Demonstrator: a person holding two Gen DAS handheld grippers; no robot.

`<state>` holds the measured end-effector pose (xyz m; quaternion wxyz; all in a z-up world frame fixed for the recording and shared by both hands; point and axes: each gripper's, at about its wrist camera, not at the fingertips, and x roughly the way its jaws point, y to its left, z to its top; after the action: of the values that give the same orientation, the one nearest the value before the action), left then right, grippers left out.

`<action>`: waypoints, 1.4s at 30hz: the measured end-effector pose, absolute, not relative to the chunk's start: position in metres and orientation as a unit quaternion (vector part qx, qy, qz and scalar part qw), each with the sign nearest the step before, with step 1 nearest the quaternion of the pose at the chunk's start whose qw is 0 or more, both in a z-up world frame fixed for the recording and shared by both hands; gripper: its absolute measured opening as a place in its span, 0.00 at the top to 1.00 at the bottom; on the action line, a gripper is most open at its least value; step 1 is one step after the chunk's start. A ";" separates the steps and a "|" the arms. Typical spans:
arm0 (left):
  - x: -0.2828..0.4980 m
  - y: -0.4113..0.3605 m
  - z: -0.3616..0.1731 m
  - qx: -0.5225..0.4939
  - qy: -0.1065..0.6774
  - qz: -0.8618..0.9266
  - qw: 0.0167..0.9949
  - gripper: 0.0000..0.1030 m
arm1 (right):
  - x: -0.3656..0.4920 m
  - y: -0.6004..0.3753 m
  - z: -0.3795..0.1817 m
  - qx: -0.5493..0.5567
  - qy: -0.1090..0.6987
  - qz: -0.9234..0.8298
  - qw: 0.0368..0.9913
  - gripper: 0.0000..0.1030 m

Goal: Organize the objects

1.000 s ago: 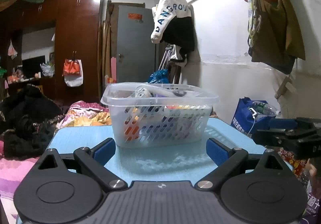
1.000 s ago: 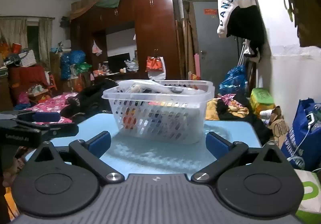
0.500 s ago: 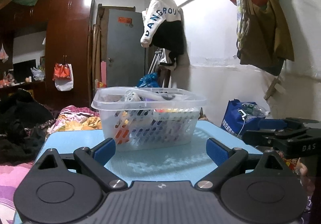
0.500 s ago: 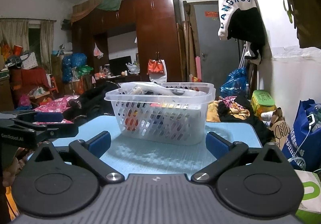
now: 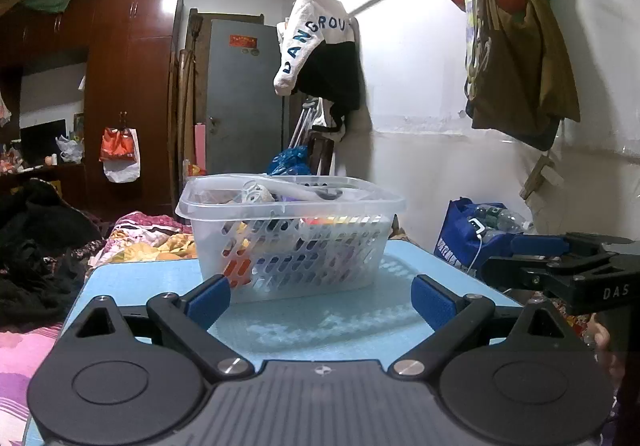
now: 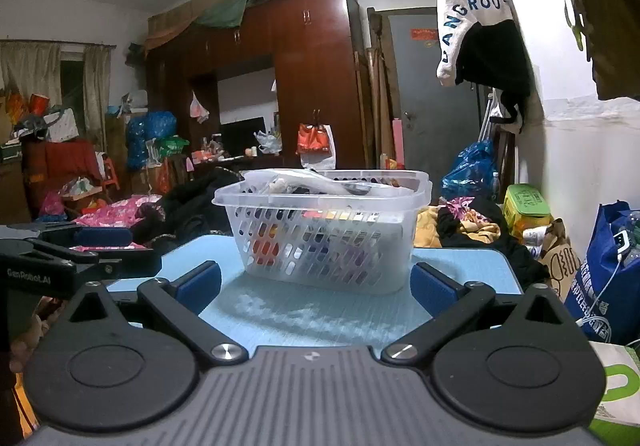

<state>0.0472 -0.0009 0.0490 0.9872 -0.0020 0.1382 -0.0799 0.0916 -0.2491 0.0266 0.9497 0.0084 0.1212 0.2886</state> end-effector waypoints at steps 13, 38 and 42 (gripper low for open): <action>0.049 0.000 0.047 -0.007 0.141 -0.080 0.987 0.04 | 0.091 -0.249 0.026 0.008 0.121 0.289 0.950 0.00; 0.051 -0.001 0.042 0.003 0.146 -0.077 0.986 0.04 | 0.094 -0.246 0.024 0.008 0.125 0.288 0.949 0.00; 0.049 0.000 0.043 -0.001 0.143 -0.078 0.987 0.04 | 0.094 -0.246 0.024 0.008 0.125 0.288 0.949 0.00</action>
<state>0.0492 0.0000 0.0428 0.9867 -0.0006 0.1426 -0.0778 0.0941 -0.2462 0.0240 0.9493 0.0083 0.1252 0.2884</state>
